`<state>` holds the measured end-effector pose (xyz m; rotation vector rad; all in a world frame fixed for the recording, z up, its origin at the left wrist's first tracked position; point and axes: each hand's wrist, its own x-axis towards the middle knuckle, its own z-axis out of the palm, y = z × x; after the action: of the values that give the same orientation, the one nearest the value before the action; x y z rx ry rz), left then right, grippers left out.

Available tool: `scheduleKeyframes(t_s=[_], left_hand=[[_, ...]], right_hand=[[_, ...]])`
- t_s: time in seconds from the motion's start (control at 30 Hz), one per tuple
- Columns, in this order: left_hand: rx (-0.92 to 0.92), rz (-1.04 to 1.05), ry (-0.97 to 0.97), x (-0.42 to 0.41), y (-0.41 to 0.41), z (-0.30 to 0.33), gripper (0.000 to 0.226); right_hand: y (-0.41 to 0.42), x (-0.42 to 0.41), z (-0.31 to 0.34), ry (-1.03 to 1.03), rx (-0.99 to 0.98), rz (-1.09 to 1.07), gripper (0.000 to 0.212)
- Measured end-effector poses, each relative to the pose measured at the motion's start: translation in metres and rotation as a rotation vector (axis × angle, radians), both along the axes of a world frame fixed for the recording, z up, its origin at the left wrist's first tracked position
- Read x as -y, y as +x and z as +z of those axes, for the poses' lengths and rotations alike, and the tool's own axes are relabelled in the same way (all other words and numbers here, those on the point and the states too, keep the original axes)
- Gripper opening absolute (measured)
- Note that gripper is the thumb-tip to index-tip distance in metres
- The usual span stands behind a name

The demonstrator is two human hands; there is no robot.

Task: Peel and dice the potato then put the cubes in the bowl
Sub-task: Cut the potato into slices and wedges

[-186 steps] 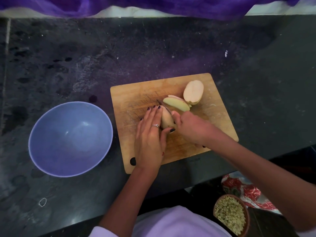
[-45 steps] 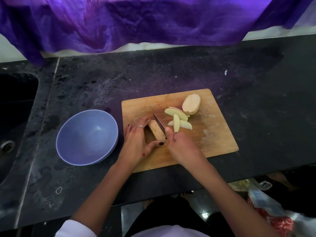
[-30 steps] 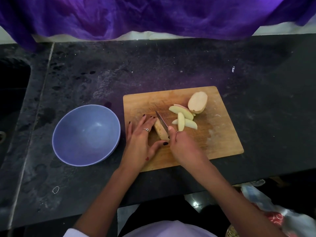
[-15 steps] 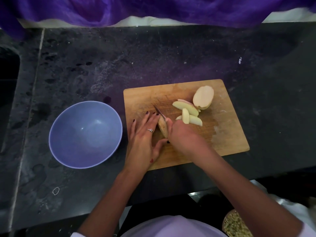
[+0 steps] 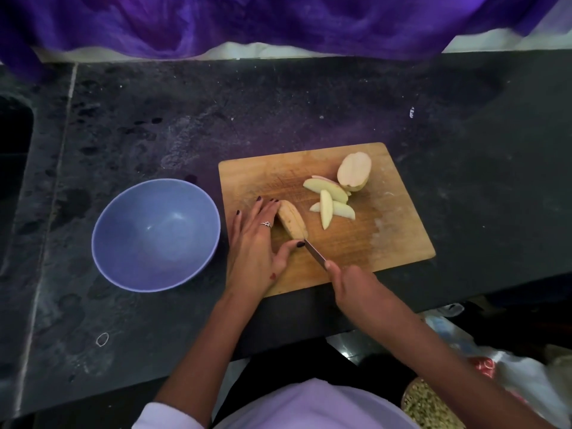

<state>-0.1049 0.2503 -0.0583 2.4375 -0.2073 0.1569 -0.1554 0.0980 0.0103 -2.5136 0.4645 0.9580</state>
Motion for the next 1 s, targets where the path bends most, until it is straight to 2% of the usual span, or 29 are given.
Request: scheduleKeyframes(t_s=[0.13, 0.3, 0.53, 0.73, 1.0], left_hand=[[-0.055, 0.01, -0.031, -0.001, 0.003, 0.003, 0.073], [-0.154, 0.008, -0.042, -0.003, 0.001, 0.006, 0.077], [-0.189, 0.017, -0.048, -0.005, 0.0, 0.004, 0.078], [-0.188, 0.007, -0.051, -0.005, 0.0, 0.004, 0.077], [-0.152, -0.012, -0.039, -0.006, 0.001, 0.001, 0.076]], right_hand=[[-0.022, 0.005, -0.004, -0.066, 0.058, 0.041, 0.048], [-0.024, 0.003, -0.003, -0.026, 0.138, -0.007, 0.049], [-0.011, 0.012, -0.003, 0.163, 0.137, -0.125, 0.054], [-0.016, 0.011, 0.001, 0.281, 0.143, -0.133, 0.054], [0.016, -0.006, 0.01, 0.257, 0.213, -0.071, 0.053]])
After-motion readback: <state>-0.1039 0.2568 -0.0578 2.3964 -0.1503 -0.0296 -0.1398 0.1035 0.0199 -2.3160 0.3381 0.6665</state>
